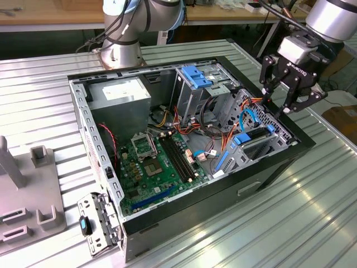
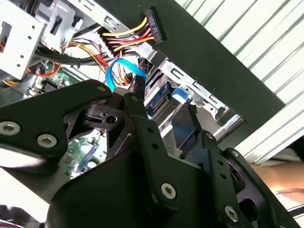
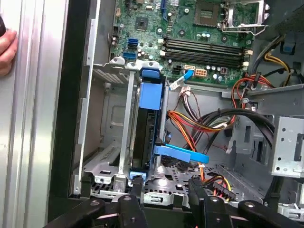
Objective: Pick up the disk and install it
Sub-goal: 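Insert the first disk wire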
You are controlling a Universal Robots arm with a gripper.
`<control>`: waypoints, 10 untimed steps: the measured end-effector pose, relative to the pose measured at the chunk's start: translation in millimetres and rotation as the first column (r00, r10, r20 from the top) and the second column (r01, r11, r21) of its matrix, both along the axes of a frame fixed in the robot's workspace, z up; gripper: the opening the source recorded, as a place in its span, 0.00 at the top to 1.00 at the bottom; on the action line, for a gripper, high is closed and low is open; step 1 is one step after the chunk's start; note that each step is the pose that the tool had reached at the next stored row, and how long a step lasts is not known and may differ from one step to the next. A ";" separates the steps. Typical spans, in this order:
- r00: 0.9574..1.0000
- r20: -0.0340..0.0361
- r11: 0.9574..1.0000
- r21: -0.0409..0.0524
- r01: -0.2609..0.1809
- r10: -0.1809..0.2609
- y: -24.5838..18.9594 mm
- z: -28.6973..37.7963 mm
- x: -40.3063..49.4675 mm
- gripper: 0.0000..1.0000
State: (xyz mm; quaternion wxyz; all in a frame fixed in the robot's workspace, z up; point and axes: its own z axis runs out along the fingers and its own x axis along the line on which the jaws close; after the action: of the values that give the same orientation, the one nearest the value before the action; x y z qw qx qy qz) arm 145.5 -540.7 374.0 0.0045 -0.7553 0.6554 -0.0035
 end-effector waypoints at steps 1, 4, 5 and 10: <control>1.000 0.000 1.000 0.000 -0.021 0.021 0.0 -0.1 0.3 0.50; 0.989 0.000 0.989 0.000 -0.145 0.145 0.0 -0.9 1.8 0.50; 0.983 0.000 0.983 0.000 -0.183 0.183 0.0 -1.1 2.6 0.50; 0.965 0.000 0.965 0.000 -0.262 0.262 0.0 -2.1 3.8 0.50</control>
State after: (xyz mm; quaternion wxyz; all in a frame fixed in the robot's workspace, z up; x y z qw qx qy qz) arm 149.3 -540.7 371.9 0.0050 -0.8351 0.5500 -0.0028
